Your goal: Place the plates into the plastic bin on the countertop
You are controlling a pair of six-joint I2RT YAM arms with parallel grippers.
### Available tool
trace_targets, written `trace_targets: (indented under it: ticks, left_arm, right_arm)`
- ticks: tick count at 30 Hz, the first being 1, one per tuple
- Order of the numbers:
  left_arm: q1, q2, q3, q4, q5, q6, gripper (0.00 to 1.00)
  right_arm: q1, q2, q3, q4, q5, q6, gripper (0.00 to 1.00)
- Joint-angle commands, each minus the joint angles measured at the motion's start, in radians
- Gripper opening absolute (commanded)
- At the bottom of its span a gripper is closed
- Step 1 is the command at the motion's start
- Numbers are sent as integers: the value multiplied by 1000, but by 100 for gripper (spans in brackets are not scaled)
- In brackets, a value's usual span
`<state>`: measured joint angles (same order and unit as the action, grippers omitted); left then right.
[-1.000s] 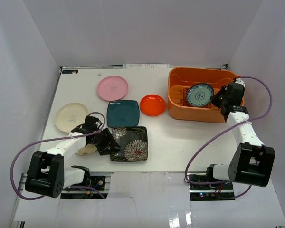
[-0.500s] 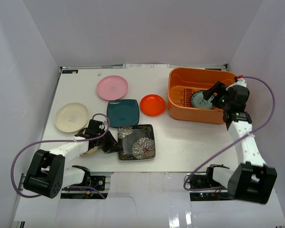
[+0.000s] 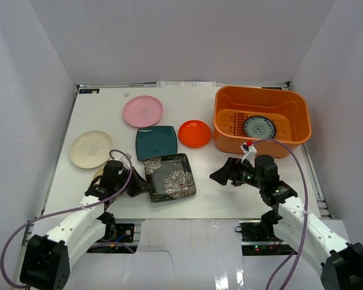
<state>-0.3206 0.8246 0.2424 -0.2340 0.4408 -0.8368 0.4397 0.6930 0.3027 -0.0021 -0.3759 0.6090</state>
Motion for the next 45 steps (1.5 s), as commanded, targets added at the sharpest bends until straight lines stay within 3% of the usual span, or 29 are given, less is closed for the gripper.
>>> trace_targets:
  ticks: [1, 4, 12, 18, 22, 24, 25, 28, 30, 32, 33, 38, 43, 45]
  left_arm:
    - [2, -142, 21, 39, 41, -21, 0]
    - [2, -200, 29, 41, 88, -45, 0]
    - [-3, -180, 34, 128, 254, -78, 0]
    - [-32, -111, 89, 180, 344, -53, 0]
    - [-63, -82, 127, 182, 352, -38, 0]
    - [-67, -62, 129, 183, 349, -38, 0]
    - [-69, -59, 130, 183, 345, -36, 0]
    - [-69, -51, 149, 182, 342, -36, 16]
    - [-71, -41, 187, 164, 340, -19, 39]
    - [-71, -24, 233, 124, 322, 7, 61]
    - [-69, 0, 298, 67, 285, 49, 66]
    - [-67, 103, 527, -117, 9, 160, 75]
    - [-42, 263, 672, -157, -317, 186, 78]
    - [-19, 321, 687, -159, -364, 183, 77]
  right_arm:
    - [45, 6, -45, 111, -83, 55, 95]
    - [85, 49, -91, 203, -124, 98, 90]
    - [154, 166, -73, 341, -98, 140, 90]
    - [188, 299, -2, 395, -66, 127, 100]
    - [202, 346, 19, 467, -72, 156, 82]
    - [205, 344, 44, 452, -38, 156, 69]
    - [205, 343, 53, 442, -25, 155, 57]
    - [206, 333, 73, 406, 12, 152, 27]
    - [205, 312, 84, 389, 31, 162, 11]
    - [203, 271, 98, 387, 38, 179, 8]
    - [186, 257, 130, 384, 34, 187, 8]
    - [64, 192, 329, 269, 16, 161, 8]
    - [-241, 192, 557, 145, -67, 120, 8]
    - [-390, 210, 601, 101, -83, 104, 8]
